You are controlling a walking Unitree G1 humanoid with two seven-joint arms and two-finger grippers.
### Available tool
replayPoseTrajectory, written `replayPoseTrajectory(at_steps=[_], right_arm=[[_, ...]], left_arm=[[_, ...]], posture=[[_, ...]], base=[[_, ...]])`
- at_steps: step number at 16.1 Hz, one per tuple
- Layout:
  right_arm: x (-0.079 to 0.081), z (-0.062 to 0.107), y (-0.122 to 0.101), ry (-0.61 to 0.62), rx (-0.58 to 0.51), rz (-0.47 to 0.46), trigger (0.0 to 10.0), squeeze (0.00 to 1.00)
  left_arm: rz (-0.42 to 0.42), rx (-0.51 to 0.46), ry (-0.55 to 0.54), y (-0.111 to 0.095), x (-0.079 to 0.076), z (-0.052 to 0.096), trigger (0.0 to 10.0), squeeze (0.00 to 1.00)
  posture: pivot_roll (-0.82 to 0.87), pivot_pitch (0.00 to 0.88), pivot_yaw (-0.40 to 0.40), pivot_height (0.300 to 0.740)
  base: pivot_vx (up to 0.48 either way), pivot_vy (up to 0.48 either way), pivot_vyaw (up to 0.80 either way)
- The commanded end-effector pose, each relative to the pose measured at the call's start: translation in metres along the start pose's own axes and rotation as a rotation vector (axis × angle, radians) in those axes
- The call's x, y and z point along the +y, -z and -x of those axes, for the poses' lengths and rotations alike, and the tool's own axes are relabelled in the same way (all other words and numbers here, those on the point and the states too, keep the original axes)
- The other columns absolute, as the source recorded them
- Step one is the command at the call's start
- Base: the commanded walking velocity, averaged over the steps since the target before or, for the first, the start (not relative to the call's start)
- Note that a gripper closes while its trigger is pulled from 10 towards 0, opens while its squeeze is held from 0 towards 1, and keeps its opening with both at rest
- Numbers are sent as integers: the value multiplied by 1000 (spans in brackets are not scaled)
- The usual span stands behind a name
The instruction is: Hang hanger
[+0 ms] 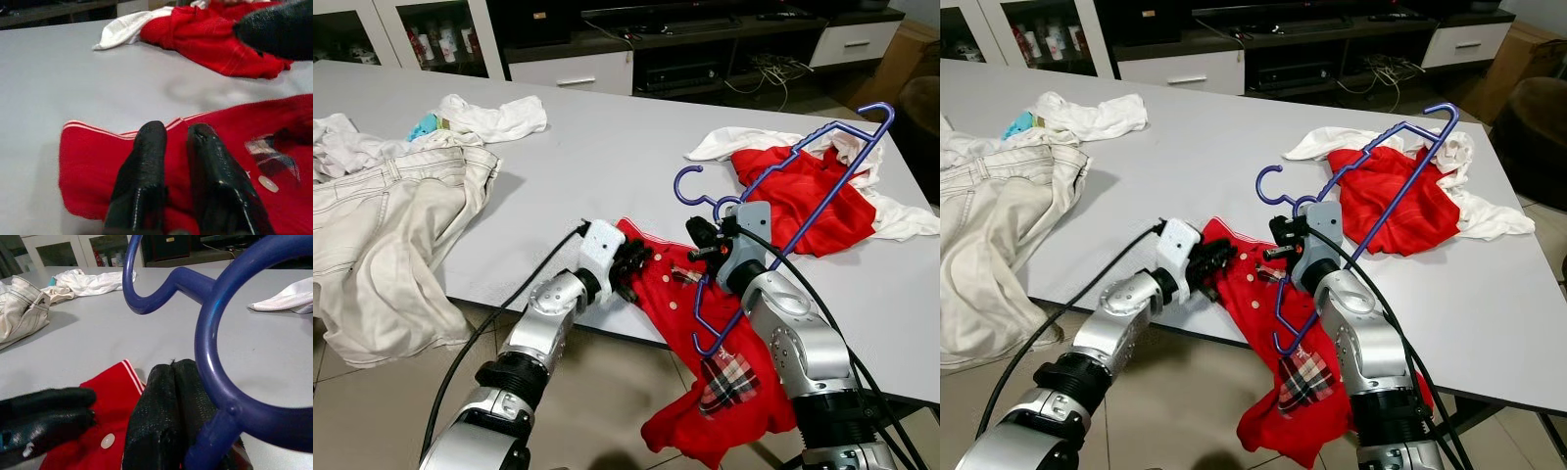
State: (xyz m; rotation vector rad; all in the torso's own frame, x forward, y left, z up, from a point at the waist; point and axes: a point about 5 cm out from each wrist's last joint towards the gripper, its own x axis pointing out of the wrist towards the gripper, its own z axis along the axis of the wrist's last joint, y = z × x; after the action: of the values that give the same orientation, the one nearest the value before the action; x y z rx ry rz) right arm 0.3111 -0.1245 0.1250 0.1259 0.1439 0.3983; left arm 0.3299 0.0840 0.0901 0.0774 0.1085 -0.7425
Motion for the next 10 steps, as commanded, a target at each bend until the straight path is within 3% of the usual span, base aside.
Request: replayPoseTrajectory(at_steps=[1, 7, 10], right_arm=[[-3, 1, 3, 16, 22, -4, 10000, 0], [-2, 1, 3, 11, 23, 0, 10000, 0], [-1, 2, 4, 7, 27, 4, 10000, 0]], left_arm=[[6, -10, 2, -2, 2, 2, 10000, 1000], [39, -63, 173, -5, -6, 17, 10000, 1000], [-34, -31, 253, -2, -9, 28, 10000, 1000]], posture=[[-74, 0, 10, 740], [-71, 0, 7, 740], [-70, 0, 4, 740]], base=[[0, 0, 0], [0, 0, 0], [0, 0, 0]])
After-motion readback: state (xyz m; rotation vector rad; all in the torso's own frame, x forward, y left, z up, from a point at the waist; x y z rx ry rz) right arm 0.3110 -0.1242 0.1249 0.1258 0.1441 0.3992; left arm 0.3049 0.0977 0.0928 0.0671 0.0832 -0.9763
